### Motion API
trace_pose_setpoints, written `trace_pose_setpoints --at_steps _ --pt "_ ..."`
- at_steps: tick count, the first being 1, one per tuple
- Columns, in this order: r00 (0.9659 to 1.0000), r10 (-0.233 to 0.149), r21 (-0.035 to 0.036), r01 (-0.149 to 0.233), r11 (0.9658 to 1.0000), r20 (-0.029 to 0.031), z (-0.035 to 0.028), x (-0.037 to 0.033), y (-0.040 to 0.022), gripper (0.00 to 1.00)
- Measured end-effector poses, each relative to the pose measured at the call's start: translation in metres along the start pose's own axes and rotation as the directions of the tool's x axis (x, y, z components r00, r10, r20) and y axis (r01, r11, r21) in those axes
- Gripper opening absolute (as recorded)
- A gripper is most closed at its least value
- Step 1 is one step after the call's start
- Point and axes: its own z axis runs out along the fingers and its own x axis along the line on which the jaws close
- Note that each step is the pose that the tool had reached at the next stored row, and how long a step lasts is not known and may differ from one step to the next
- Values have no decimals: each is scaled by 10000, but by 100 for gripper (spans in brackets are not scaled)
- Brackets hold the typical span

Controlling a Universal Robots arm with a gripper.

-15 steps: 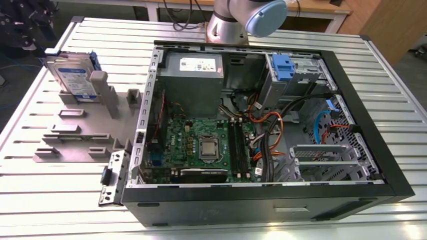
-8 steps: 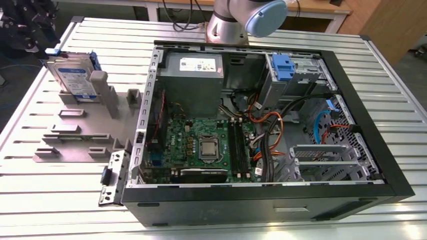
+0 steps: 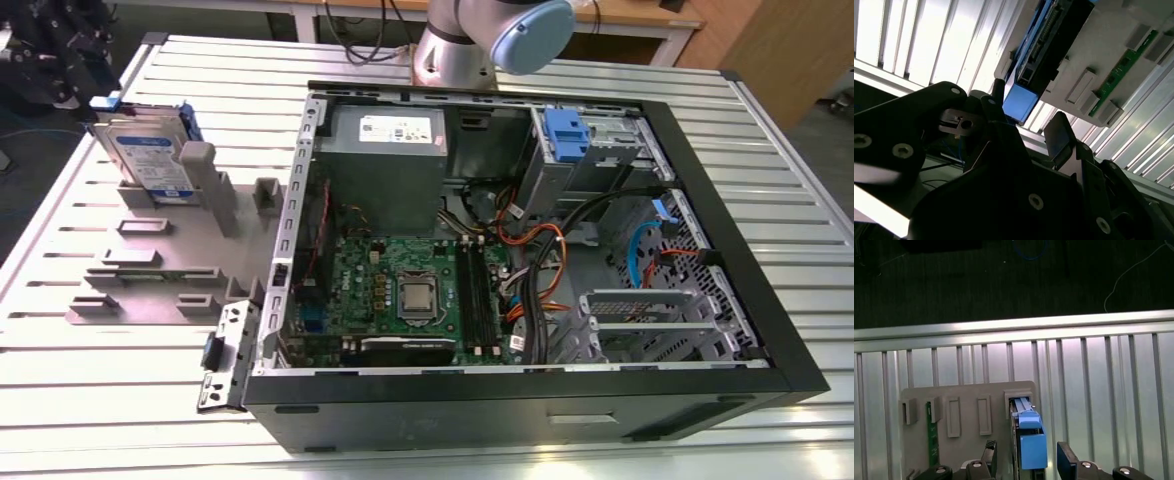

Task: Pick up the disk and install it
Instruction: 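Pick up the disk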

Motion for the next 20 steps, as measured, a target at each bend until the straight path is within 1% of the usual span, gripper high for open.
trace_pose_setpoints --at_steps 3,7,12,15,20 --pt "10000 -8 -1 8 10000 14 33 -5 1 59" --pt "10000 -62 -4 62 10000 15 100 -9 1 59" --pt "9995 -309 -9 309 9995 15 181 -18 2 59" --pt "9994 -347 -9 347 9994 15 222 -20 1 59" --pt "9994 -347 -3 347 9994 15 269 -19 2 59"
